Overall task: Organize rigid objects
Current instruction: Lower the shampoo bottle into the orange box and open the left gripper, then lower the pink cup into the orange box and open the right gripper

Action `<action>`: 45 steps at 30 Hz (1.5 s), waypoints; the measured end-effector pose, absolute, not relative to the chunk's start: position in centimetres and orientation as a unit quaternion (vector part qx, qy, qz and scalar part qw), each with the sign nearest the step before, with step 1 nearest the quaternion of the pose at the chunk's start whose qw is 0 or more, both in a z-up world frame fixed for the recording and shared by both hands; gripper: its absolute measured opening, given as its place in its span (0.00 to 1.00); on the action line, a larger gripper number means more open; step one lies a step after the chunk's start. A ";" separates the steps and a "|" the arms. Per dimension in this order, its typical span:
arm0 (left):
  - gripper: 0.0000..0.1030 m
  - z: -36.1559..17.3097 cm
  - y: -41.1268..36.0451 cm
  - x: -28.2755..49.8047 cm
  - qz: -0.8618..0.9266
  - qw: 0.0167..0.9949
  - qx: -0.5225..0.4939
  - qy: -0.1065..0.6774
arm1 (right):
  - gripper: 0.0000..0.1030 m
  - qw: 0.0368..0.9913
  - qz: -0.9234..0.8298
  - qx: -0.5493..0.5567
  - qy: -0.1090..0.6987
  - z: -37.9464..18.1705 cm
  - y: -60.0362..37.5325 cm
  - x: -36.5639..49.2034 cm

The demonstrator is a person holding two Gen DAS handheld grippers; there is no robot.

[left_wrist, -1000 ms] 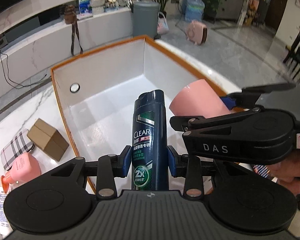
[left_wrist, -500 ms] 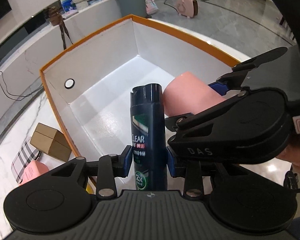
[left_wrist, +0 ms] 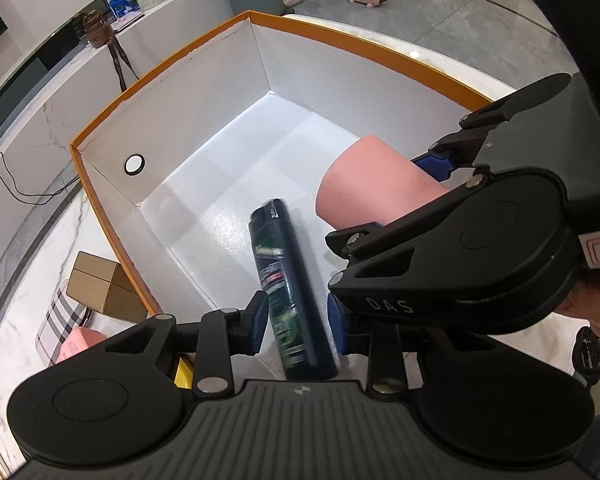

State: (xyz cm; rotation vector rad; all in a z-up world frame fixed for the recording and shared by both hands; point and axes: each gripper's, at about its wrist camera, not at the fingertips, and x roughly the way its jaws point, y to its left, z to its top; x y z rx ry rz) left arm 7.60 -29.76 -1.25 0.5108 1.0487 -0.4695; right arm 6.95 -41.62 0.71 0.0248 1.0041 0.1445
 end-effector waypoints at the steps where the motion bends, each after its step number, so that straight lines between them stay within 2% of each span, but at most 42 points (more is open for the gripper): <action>1: 0.35 -1.3 -29.8 7.7 -0.219 0.809 0.239 0.490 | 0.55 0.874 0.069 0.012 0.481 0.7 -41.6 7.0; 16: 0.35 -1.0 -29.6 7.2 -0.220 0.823 0.225 0.472 | 0.58 0.881 0.060 -0.003 0.469 1.4 -41.6 6.7; 38: 0.37 5.9 -23.5 4.2 -0.200 0.901 0.127 0.363 | 0.58 0.925 0.053 0.016 0.376 7.5 -38.9 4.2; 42: 0.48 7.1 -21.3 2.9 -0.184 0.922 0.097 0.327 | 0.58 0.933 0.054 0.011 0.356 8.4 -38.0 3.5; 45: 0.49 7.9 -19.7 2.4 -0.175 0.927 0.085 0.319 | 0.58 0.939 0.055 0.004 0.338 9.1 -37.1 2.9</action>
